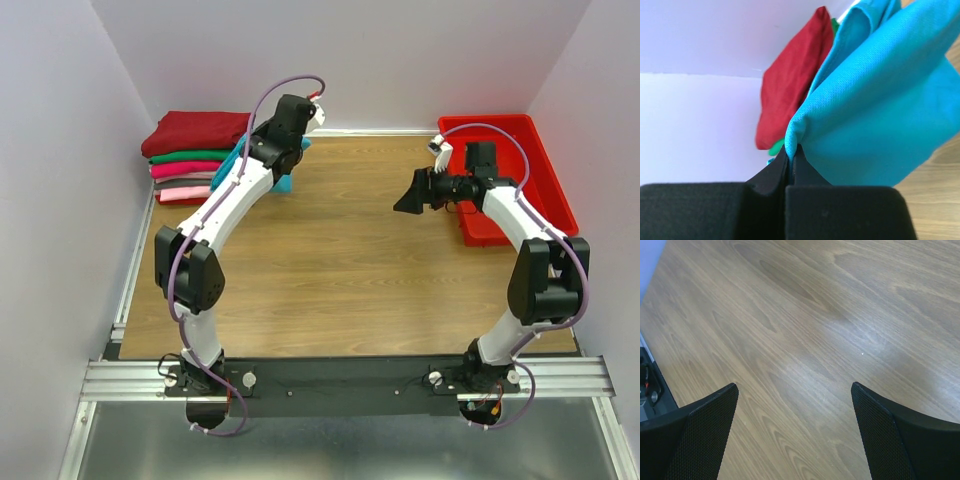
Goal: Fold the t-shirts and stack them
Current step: Neatly place the folded tshirt to the corner
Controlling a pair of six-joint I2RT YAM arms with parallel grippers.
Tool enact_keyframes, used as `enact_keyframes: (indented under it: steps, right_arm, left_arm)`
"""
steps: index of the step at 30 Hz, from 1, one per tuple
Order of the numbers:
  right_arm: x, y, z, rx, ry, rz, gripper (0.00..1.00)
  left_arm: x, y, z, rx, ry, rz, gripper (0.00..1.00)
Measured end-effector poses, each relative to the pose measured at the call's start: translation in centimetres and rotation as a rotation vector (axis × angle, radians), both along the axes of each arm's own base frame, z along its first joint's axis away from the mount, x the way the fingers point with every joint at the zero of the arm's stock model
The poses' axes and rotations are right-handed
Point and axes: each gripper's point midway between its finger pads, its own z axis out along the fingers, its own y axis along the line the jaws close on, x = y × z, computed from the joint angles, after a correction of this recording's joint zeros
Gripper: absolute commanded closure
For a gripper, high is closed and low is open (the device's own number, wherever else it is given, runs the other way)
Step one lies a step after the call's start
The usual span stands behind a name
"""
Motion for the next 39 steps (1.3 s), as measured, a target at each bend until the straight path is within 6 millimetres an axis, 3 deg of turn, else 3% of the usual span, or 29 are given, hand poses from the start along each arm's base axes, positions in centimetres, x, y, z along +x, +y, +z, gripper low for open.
enact_keyframes:
  steps: [5,13,17,25,32,39]
  right_arm:
    - [-0.1,0.1,0.2,0.004,-0.005,0.002,0.0]
    - [0.0,0.1,0.2,0.01,-0.008,0.001,0.0]
    - [0.0,0.2,0.3,0.013,-0.011,0.002,0.0]
    - [0.0,0.2,0.2,0.013,-0.009,0.003,0.0]
    - [-0.1,0.2,0.1,0.013,-0.007,0.003,0.0]
    - [-0.1,0.2,0.2,0.022,-0.006,0.008,0.0]
  left_arm:
    - [0.2,1.1,2.2,0.042,-0.039,0.01,1.0]
    - [-0.8,3.8,8.6,0.076,-0.174,0.042,1.0]
    - [-0.7,5.3,10.8,0.094,-0.23,0.067,1.0]
    - [0.0,7.9,12.7,0.159,-0.272,0.107,1.0]
    - [0.9,8.3,14.4,0.188,-0.327,0.121,1.0]
    - [2.6,9.8,13.4,0.223,-0.318,0.149,1.0]
